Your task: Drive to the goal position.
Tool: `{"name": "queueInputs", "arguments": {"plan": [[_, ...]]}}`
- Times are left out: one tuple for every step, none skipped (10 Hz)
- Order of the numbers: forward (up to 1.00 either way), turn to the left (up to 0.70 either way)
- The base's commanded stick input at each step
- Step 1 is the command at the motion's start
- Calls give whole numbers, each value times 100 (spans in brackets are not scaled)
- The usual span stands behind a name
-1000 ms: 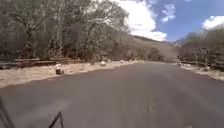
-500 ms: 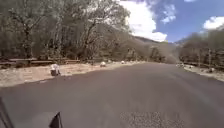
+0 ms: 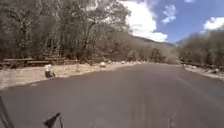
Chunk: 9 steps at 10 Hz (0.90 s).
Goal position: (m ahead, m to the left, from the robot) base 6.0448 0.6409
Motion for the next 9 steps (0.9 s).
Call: {"name": "queueInputs", "arguments": {"plan": [[70,0],[70,0],[70,0],[70,0],[70,0],[70,0],[70,0],[70,0],[70,0]]}}
